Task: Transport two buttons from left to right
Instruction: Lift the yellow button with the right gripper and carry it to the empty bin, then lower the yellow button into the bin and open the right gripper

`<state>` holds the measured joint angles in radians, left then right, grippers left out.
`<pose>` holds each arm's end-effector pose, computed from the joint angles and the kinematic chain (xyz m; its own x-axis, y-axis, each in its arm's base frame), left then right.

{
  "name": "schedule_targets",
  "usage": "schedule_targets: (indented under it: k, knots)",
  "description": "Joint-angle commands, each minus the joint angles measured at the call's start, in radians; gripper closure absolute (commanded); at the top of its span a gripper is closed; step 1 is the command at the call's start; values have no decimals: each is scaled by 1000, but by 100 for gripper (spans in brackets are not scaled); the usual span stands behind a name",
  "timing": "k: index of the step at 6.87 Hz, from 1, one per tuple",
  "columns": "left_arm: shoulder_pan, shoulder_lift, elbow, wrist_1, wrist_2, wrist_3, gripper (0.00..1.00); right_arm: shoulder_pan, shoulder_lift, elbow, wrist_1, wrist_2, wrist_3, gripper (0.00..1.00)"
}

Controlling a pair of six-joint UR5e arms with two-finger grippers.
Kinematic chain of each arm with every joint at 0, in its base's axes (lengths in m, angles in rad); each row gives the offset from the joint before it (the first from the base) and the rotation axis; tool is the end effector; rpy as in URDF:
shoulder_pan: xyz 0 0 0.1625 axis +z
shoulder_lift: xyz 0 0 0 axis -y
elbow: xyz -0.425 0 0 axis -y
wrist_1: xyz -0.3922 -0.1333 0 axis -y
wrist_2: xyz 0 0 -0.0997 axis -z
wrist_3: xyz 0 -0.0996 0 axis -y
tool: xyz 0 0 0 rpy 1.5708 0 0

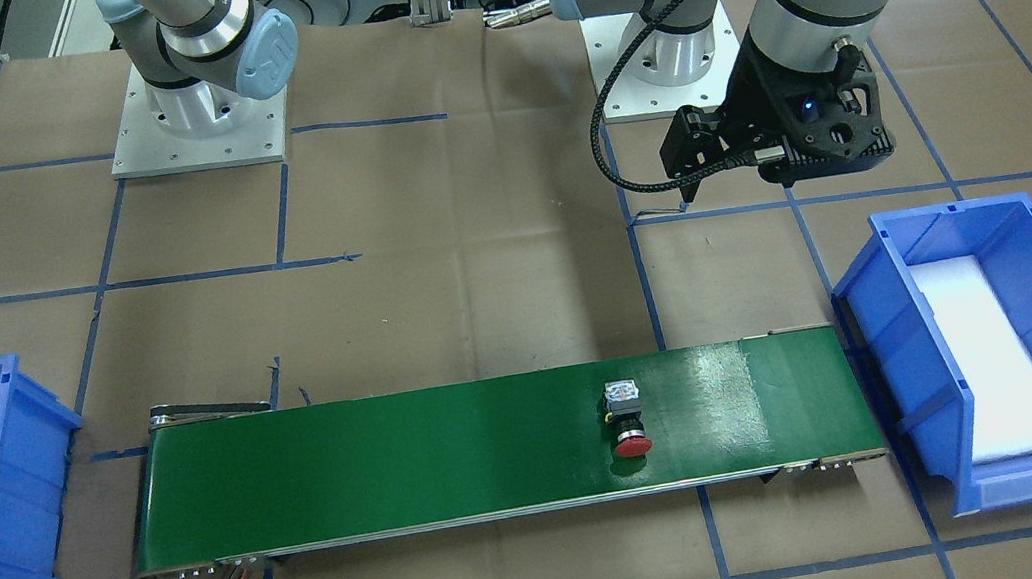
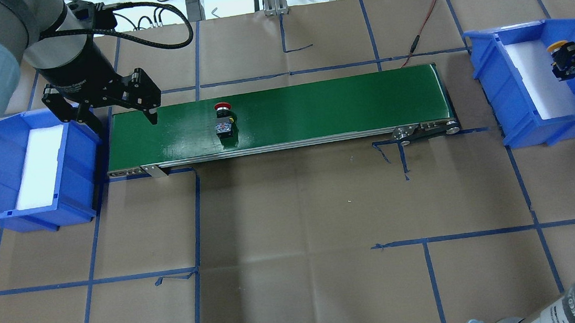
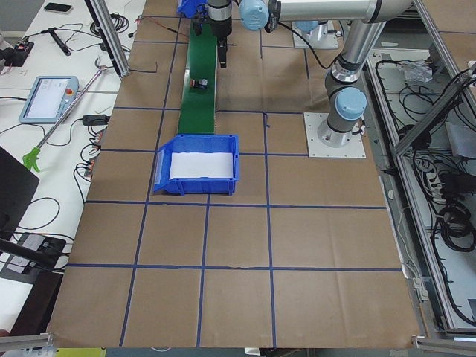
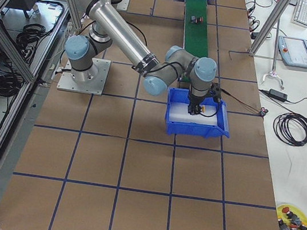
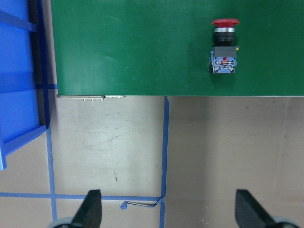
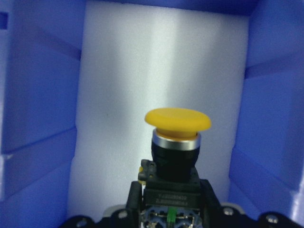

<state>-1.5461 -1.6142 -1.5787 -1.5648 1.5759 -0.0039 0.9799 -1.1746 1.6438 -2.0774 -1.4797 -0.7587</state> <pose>-0.1203 -0.5083 0.4630 -0.9996 -0.0284 -0.0053 -0.0286 0.9986 0.0453 -0.2256 -0.5918 0.2818 -0.9846 -0.1703 -0.0402 -0.1662 0.9820 -0.0897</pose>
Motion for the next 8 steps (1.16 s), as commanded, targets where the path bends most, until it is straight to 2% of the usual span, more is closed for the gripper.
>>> schedule_targets:
  k: [1,3,6,7,8]
  knots:
    - [0,-1,0,0,-1,-1,0,-1,21,86,-71,-1,4,96]
    - [0,-1,0,0,-1,-1,0,-1,12,145,-96,-2,4,96]
    - [0,-1,0,0,-1,1,0,-4,3,172,-96,-20,-1,91]
    - [0,-1,0,0,-1,1,0,-4,3,172,-96,-19,-1,52]
    - [0,0,0,0,-1,1,0,-4,3,169,-98,-17,1,40]
